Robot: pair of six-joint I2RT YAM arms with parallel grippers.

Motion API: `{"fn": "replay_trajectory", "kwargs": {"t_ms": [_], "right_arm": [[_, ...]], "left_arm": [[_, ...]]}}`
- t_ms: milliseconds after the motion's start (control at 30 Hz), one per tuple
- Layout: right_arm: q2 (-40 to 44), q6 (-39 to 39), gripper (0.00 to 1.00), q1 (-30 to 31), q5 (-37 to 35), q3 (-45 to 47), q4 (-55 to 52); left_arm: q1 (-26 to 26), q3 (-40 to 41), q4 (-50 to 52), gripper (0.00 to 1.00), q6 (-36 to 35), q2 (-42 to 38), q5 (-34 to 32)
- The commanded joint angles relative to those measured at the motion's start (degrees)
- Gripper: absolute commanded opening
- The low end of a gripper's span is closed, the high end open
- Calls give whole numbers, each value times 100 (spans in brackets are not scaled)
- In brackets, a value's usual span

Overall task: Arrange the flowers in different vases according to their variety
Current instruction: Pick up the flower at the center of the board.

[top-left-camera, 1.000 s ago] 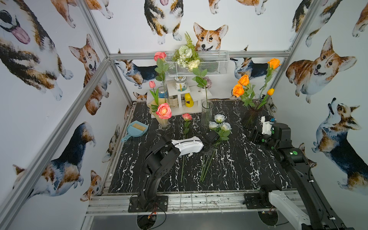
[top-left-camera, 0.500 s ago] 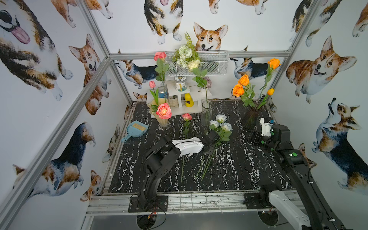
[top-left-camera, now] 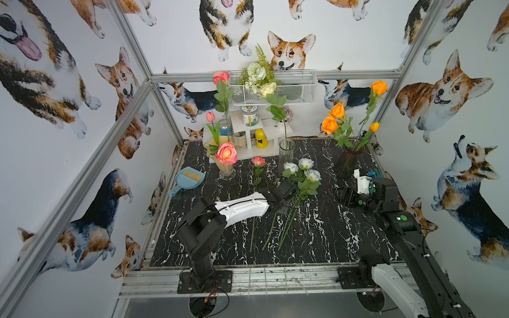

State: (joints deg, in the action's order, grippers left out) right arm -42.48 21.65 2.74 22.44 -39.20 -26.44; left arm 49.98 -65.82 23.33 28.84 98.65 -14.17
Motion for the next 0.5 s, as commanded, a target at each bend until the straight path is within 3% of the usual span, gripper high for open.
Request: {"fn": "replay_trajectory", "kwargs": {"t_ms": [0, 200, 467], "right_arm": [[114, 124, 74, 194, 584, 229, 613], [277, 532, 73, 1033, 1163, 808, 1724], [-243, 840, 73, 2953, 202, 952, 3145]], "left_arm": [[7, 108, -364, 0, 25, -328, -123], [12, 625, -1356, 0, 58, -1541, 35], [6, 1345, -2821, 0, 111, -2701, 607]]}}
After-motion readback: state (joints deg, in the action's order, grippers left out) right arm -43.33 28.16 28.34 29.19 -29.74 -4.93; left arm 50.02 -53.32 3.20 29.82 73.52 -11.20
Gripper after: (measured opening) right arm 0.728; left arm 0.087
